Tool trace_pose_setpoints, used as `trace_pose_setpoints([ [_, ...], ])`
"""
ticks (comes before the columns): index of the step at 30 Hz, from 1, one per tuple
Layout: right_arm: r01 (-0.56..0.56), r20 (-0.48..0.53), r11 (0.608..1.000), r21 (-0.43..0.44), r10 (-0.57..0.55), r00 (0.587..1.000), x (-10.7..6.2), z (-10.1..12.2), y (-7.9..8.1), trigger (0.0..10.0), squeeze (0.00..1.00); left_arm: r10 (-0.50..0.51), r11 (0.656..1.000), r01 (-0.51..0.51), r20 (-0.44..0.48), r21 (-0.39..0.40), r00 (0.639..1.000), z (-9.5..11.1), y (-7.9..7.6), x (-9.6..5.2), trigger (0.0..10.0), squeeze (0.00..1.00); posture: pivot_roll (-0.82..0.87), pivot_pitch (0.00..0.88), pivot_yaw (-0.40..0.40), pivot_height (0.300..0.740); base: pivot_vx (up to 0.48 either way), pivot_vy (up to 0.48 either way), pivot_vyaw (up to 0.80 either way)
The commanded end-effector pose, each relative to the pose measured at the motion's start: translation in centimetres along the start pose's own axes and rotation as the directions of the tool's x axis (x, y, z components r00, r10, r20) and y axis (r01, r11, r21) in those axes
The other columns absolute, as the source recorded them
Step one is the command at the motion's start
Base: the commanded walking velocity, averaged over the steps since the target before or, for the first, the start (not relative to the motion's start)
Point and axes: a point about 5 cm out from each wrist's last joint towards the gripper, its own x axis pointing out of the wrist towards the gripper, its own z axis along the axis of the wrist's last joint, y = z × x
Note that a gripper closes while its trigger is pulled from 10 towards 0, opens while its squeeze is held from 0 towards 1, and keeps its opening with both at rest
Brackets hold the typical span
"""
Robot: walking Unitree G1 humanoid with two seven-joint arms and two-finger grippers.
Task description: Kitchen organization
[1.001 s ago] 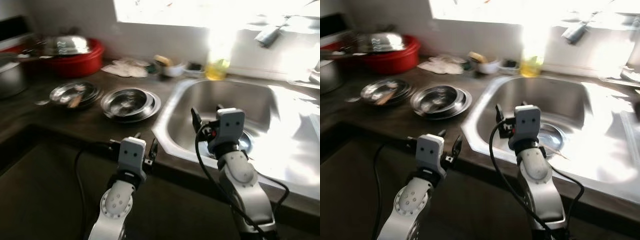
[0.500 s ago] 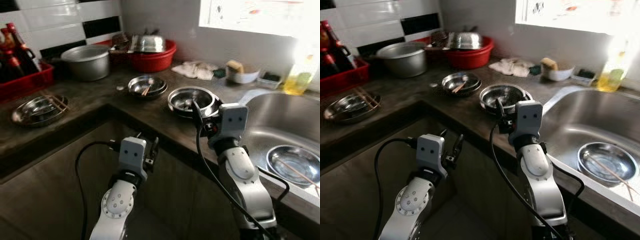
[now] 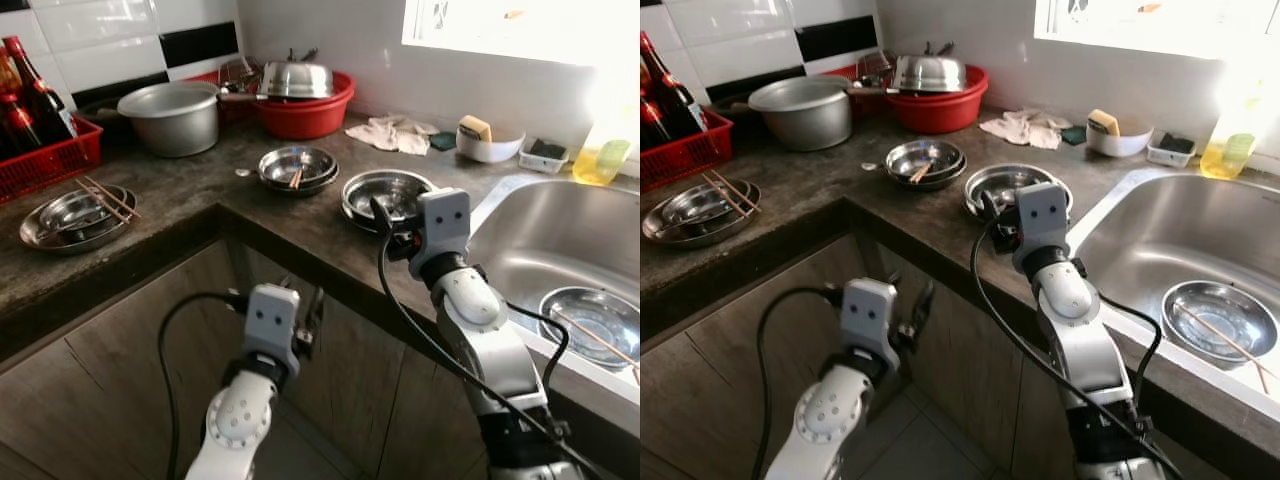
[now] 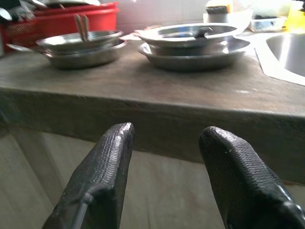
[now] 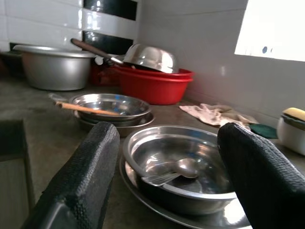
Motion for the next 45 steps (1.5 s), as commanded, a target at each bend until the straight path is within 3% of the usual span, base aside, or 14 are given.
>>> trace_pose_setpoints([
  [1,-0.053,0.008,0.998,-0.020,0.054,0.999,0.8,0.1,0.7,10.0,0.00,-0.011,1.000,0.011,-0.003,-0.012,1.000,0.0,-0.2,-0.3,10.0,0.00,0.05,0.048,-0.024,0.740,0.000,0.000,0.00],
  [6,-0.100,0.010,0.994,-0.051,0.100,0.995,2.4,-0.4,1.3,10.0,0.00,-0.065,0.996,0.067,0.035,-0.053,0.997,0.4,-1.3,-1.0,10.0,0.00,0.06,0.065,-0.036,0.740,0.000,0.000,0.00],
  [14,-0.112,-0.004,0.988,-0.110,0.112,0.994,4.0,-0.9,1.4,10.0,0.00,-0.087,0.994,0.091,0.075,-0.053,0.993,1.2,-2.1,-1.4,10.0,0.00,0.06,0.090,-0.046,0.740,0.000,0.000,0.00],
  [26,-0.056,-0.052,0.990,-0.130,0.050,0.997,4.6,-2.7,0.8,10.0,0.00,-0.095,0.993,0.099,0.072,-0.059,0.993,1.3,-2.5,-1.7,10.0,0.00,0.07,0.099,-0.051,0.740,0.000,0.000,0.00],
  [42,-0.011,-0.063,0.990,-0.142,0.002,0.998,5.3,-3.1,-0.1,10.0,0.00,-0.092,0.994,0.096,0.075,-0.057,0.993,1.5,-2.7,-1.8,10.0,0.00,0.07,0.088,-0.052,0.740,0.000,0.000,0.00],
  [43,-0.008,-0.063,0.990,-0.144,-0.002,0.998,5.4,-3.1,-0.2,3.1,0.00,-0.092,0.994,0.096,0.075,-0.055,0.993,1.5,-2.7,-1.8,10.0,0.00,0.08,0.083,-0.051,0.740,0.000,0.000,0.00],
  [44,-0.008,-0.063,0.990,-0.144,-0.002,0.998,5.4,-3.1,-0.2,3.1,0.00,-0.092,0.994,0.096,0.075,-0.055,0.993,1.5,-2.7,-1.8,10.0,0.00,0.08,0.083,-0.051,0.740,0.000,0.000,0.00],
  [45,-0.006,-0.062,0.990,-0.144,-0.003,0.998,5.4,-3.1,-0.2,0.3,0.00,-0.092,0.994,0.096,0.075,-0.054,0.993,1.5,-2.7,-1.7,10.0,0.00,0.08,0.083,-0.051,0.740,0.000,0.000,0.00],
])
